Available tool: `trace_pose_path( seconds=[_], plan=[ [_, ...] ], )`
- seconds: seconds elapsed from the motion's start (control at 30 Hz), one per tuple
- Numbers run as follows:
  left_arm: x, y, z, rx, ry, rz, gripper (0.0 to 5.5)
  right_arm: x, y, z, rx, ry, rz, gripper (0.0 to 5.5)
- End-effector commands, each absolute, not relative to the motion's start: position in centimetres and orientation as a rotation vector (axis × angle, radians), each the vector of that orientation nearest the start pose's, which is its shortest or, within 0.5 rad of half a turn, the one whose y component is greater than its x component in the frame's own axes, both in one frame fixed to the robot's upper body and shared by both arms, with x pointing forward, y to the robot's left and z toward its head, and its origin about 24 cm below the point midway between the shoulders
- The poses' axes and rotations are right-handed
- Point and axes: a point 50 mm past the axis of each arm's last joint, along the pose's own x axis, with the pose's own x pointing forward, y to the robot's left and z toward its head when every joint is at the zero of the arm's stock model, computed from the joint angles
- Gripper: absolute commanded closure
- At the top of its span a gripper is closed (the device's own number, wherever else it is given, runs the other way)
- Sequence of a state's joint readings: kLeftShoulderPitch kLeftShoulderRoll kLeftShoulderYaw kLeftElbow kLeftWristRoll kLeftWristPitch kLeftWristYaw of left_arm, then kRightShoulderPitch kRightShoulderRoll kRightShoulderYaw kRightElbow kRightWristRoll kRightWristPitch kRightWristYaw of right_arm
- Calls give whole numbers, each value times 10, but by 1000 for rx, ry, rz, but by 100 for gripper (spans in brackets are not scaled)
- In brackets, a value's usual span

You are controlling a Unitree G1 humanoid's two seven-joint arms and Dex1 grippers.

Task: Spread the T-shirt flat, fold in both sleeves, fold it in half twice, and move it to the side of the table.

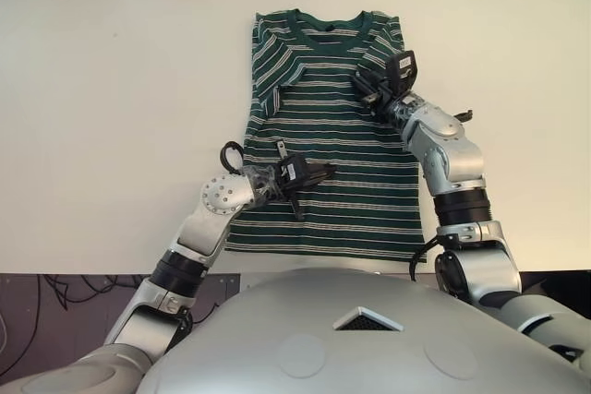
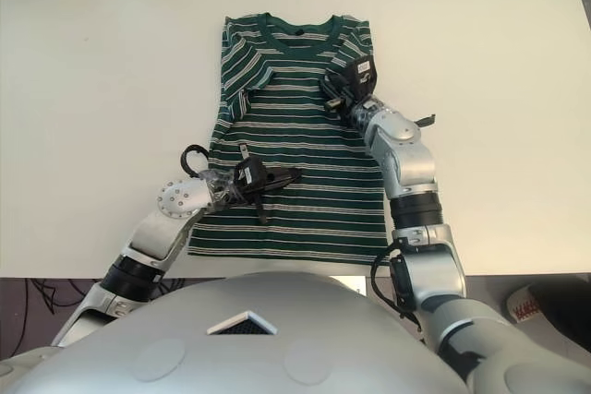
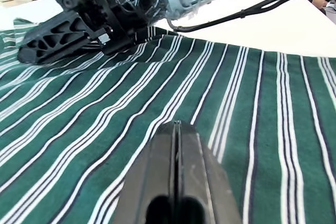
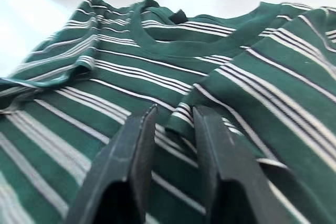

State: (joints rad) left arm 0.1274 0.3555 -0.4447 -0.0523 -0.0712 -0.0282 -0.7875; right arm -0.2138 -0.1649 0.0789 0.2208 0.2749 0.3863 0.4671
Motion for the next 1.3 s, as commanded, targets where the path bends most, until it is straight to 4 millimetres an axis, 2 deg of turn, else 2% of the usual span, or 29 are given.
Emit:
trace_pose_path(
  seconds=[0.03,0.1,0.17,0.23,0.33,0.43,0.5,0.6,0.67,0.77,0.87,0.97,1.17,1.3],
  plan=[
    [169,99,-10,183,311,-1191,550,265,-128,34,319,311,661,352],
    [173,99,7,128,219,-1167,550,254,-133,56,373,212,722,321],
    [180,102,30,78,77,-1130,550,239,-141,76,347,119,760,303],
    [188,119,52,6,-43,-1087,550,215,-162,97,160,14,758,303],
    [192,156,71,-14,-103,-1009,550,184,-181,115,-39,-45,826,303],
    [184,193,79,144,-58,-1024,508,151,-207,107,-203,68,897,300],
    [172,216,76,282,56,-1092,481,130,-222,93,-314,209,942,270],
    [162,254,71,469,212,-1116,440,109,-238,76,-461,374,1000,224],
    [156,270,71,564,292,-1154,409,103,-248,70,-553,439,1013,190],
    [150,276,74,636,354,-1239,366,101,-258,71,-682,462,1007,142],
    [149,285,68,740,440,-1264,334,98,-258,68,-780,478,1038,138],
    [139,291,57,809,530,-1305,313,87,-253,63,-796,509,1097,138],
    [114,273,45,800,524,-1415,313,68,-252,61,-813,579,1148,138],
    [105,251,38,791,457,-1502,313,64,-238,48,-776,558,1185,138]
  ],
)
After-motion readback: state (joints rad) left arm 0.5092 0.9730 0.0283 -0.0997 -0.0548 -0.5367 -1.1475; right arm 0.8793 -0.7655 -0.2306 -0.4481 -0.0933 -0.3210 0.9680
